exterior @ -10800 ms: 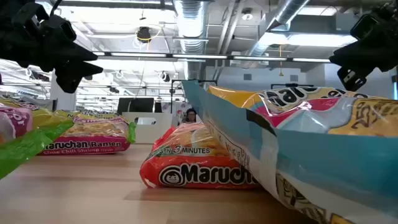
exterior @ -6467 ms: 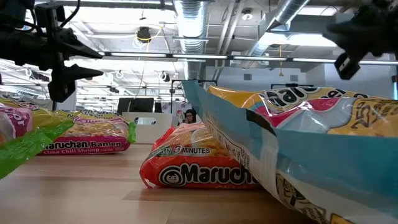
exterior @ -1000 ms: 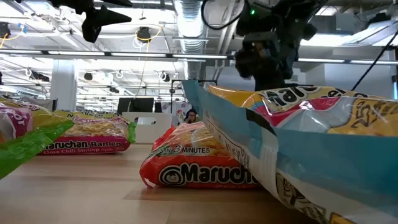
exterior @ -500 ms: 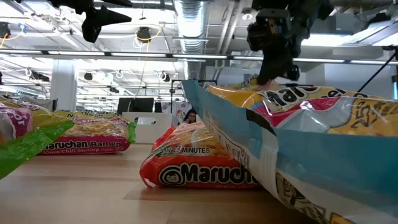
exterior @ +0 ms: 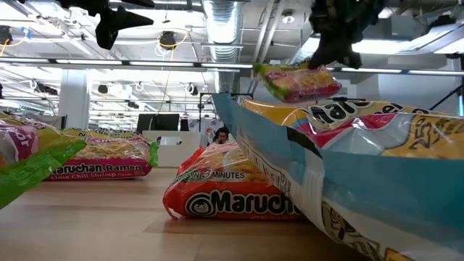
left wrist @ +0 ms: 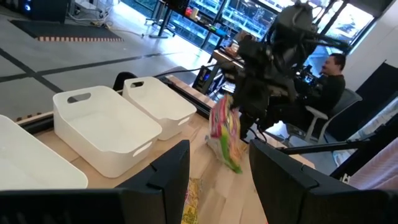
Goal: Sort Maruchan noodles
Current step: Put the green noodle pack into the right white bin
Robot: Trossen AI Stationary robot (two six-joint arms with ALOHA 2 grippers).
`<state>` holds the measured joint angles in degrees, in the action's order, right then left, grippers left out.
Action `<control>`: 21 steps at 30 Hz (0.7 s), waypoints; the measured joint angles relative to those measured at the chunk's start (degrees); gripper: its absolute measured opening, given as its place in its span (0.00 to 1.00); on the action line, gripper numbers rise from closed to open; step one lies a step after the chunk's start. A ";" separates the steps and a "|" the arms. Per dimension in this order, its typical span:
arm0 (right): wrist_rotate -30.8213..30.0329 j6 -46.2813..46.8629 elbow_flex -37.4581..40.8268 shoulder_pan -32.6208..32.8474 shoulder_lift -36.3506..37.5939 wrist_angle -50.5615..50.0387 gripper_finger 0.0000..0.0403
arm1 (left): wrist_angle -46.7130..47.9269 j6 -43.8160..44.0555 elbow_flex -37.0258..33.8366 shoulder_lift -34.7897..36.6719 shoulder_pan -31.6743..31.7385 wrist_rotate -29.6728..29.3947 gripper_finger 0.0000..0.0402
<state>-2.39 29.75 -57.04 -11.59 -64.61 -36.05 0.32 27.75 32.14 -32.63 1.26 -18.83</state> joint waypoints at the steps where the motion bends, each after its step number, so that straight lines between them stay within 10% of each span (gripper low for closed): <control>1: -0.99 -0.21 0.00 -0.77 0.73 -0.01 0.01 | 0.00 0.02 0.01 -0.01 0.01 0.00 0.38; 21: -17.51 -12.32 0.00 -26.30 0.49 -0.31 0.01 | -0.20 0.15 0.00 0.01 -0.01 0.00 0.38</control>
<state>-19.90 17.44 -57.04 -37.89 -64.12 -36.36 0.12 27.90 32.14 -32.62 1.26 -18.83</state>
